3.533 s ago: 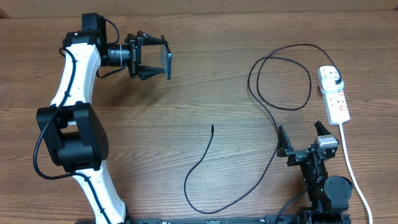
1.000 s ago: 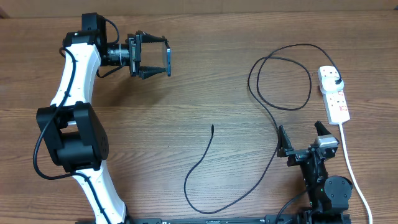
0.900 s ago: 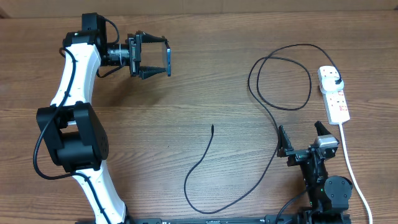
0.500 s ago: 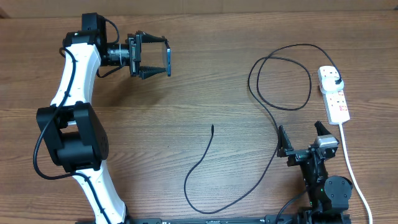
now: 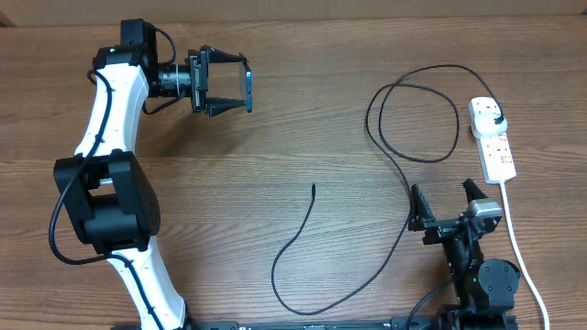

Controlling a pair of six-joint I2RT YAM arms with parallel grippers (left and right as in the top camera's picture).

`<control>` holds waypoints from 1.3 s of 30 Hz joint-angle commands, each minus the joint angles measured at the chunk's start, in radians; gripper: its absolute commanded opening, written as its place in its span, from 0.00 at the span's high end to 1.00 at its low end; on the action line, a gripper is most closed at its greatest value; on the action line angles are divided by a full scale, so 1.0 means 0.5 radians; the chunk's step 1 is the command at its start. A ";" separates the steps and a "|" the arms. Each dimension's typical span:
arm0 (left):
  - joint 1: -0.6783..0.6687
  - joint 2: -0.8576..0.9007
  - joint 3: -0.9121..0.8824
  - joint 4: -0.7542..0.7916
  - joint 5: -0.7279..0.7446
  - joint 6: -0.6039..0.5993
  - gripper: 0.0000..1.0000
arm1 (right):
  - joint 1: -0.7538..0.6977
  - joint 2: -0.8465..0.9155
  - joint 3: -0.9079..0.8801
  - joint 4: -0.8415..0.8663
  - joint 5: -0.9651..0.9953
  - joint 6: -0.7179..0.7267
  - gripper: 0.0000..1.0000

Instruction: Plug charger to phone and switch on socket

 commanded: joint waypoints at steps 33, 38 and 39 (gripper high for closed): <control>-0.014 -0.035 0.068 0.007 0.061 -0.020 0.96 | 0.010 1.259 1.013 -0.328 -0.186 0.185 0.00; -0.014 -0.035 0.068 0.007 0.043 -0.021 0.96 | 0.010 1.554 1.269 -0.507 -0.333 0.185 0.00; -0.014 -0.035 0.068 0.007 0.043 -0.021 0.96 | 0.010 1.595 1.305 -0.528 -0.359 0.185 0.00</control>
